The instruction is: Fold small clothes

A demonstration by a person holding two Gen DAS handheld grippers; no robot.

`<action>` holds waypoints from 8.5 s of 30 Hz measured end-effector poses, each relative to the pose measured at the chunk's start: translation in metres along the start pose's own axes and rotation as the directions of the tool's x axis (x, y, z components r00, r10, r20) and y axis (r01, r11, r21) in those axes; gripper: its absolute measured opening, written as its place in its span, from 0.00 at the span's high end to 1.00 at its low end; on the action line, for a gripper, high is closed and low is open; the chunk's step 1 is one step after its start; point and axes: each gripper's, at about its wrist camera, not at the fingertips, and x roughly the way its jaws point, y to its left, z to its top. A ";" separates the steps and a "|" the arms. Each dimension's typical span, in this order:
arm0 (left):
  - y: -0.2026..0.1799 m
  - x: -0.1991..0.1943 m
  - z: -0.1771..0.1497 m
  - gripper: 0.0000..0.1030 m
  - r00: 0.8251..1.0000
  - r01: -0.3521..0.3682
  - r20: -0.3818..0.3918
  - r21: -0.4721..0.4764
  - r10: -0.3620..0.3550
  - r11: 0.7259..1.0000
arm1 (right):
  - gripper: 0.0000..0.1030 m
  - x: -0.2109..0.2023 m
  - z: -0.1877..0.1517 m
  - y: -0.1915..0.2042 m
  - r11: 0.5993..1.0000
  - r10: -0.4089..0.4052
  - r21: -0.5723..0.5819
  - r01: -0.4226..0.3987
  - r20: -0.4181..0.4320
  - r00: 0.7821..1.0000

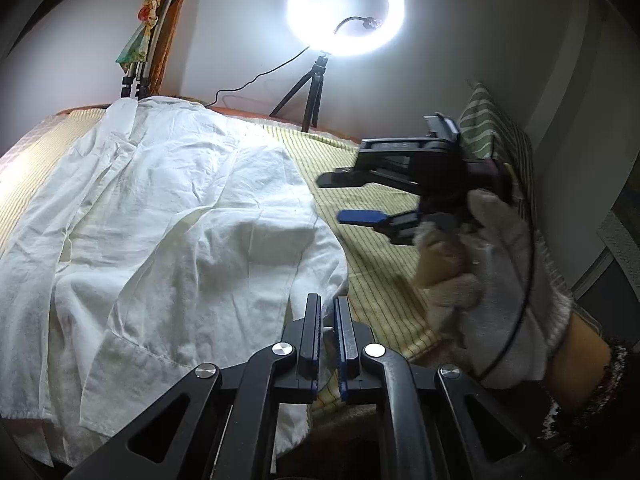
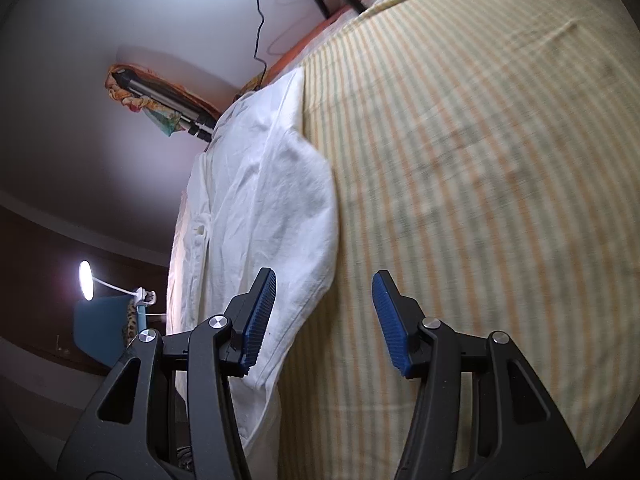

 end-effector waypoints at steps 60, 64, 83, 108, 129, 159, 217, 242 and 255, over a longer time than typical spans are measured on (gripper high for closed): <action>0.206 -0.138 -0.028 0.44 0.964 -0.264 -0.015 -0.205 0.267 0.942 | 0.94 0.080 -0.141 0.134 0.934 -0.132 -0.356 0.035 -0.250 0.959; 0.208 -0.131 -0.030 0.45 0.956 -0.292 -0.033 -0.170 0.291 0.941 | 0.95 0.063 -0.137 0.126 0.937 -0.135 -0.346 0.054 -0.213 0.968; 0.147 -0.082 0.019 0.56 0.987 -0.147 -0.049 0.084 0.151 0.986 | 0.90 0.070 -0.140 0.183 0.831 -0.136 -0.552 0.065 -0.089 0.987; 0.192 -0.080 -0.015 0.59 0.957 -0.233 -0.154 0.100 0.247 0.967 | 0.89 0.093 -0.211 0.189 0.646 -0.224 -0.754 0.119 -0.038 0.974; 0.240 -0.124 -0.028 0.50 0.977 -0.079 -0.211 -0.276 0.020 0.958 | 0.47 0.021 -0.188 0.092 0.959 0.036 -0.271 -0.082 -0.172 0.984; 0.243 -0.134 -0.047 0.57 0.968 -0.015 -0.236 -0.373 -0.080 0.928 | 0.78 0.031 -0.204 0.088 0.959 0.172 -0.172 -0.226 -0.280 0.944; 0.298 -0.041 0.116 0.47 0.990 -0.082 -0.138 -0.410 0.027 0.908 | 0.48 0.062 -0.040 0.120 0.987 0.137 -0.073 -0.144 -0.088 0.987; 0.291 -0.024 0.121 0.33 0.987 -0.117 -0.139 -0.312 0.077 0.943 | 0.59 0.076 -0.032 0.135 0.975 0.072 -0.204 -0.084 -0.067 0.995; 0.318 -0.012 0.126 0.91 0.942 0.237 -0.094 -0.494 -0.322 0.836 | 0.93 0.073 -0.019 0.112 0.946 0.310 -0.078 -0.315 -0.064 0.949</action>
